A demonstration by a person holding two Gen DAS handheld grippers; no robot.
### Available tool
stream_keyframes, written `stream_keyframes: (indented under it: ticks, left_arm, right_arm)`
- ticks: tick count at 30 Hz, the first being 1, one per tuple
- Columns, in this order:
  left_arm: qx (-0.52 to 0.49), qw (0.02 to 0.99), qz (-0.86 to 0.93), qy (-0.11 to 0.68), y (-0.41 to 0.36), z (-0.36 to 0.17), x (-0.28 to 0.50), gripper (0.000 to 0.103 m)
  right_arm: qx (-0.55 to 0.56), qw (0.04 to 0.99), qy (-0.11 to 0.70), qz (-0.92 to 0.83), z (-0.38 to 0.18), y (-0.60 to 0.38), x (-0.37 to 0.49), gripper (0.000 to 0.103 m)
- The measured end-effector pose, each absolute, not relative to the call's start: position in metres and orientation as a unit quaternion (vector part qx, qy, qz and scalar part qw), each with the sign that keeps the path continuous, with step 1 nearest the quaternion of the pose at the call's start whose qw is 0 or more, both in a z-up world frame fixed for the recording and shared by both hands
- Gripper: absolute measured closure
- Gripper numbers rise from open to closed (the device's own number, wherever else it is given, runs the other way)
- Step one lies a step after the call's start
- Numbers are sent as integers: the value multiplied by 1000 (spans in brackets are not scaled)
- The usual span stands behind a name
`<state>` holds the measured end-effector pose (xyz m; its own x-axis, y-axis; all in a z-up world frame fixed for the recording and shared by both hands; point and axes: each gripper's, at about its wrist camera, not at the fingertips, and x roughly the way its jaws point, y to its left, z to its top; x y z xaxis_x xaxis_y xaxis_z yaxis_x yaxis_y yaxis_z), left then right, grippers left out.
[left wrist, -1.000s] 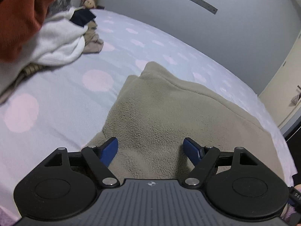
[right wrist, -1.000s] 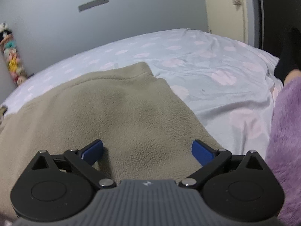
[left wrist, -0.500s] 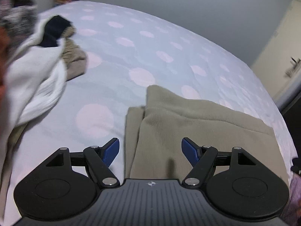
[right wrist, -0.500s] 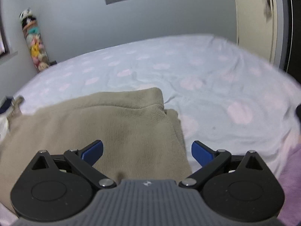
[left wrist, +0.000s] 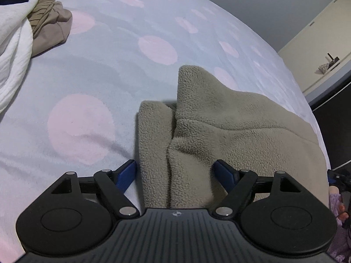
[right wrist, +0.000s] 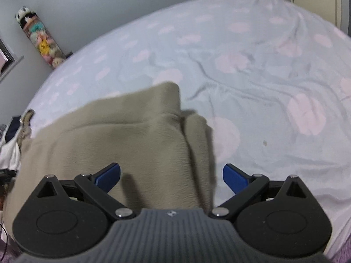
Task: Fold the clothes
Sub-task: 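Lower both open grippers to the fleece edge and close on it, then lift the folded fleece with both grippers and carry it along the bed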
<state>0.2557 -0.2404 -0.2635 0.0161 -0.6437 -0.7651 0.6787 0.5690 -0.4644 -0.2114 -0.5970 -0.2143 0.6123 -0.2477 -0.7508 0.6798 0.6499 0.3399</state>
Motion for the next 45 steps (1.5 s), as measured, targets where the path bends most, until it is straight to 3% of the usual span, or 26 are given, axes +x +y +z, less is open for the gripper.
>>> stream_keyframes:
  ticks: [6,9,14,17,20,25,32,45]
  left_arm:
    - [28,718,-466,516,-242,-263,251,27]
    - [36,724,-466,507,-243,-260,246,34]
    - [55,738,-462,489,-249,-250,232,53]
    - [79,751,-453,474,-253,-238,222,66]
    - [99,760,-443,464,-256,-228,216,76]
    - [133,774,-435,441,-268,-212,203,82]
    - [106,792,-443,407,-255,-171,186,84]
    - [52,820,-500,274,-233,-48,130,85]
  right_arm:
    - [389,818,346,-244,-243,-608,-205,2]
    - [402,816,337,-242,-245,-607,-208,3]
    - [398,820,329,-246,-232,-595,-208,46]
    - [386,825,325,-252,-219,-585,-207,65]
    - [364,831,323,-271,-206,-574,-206,73]
    - [333,834,330,-292,-191,-564,-198,76]
    - [304,855,297,-296,-148,-543,-213,81]
    - [247,900,200,-298,-33,-491,-251,82]
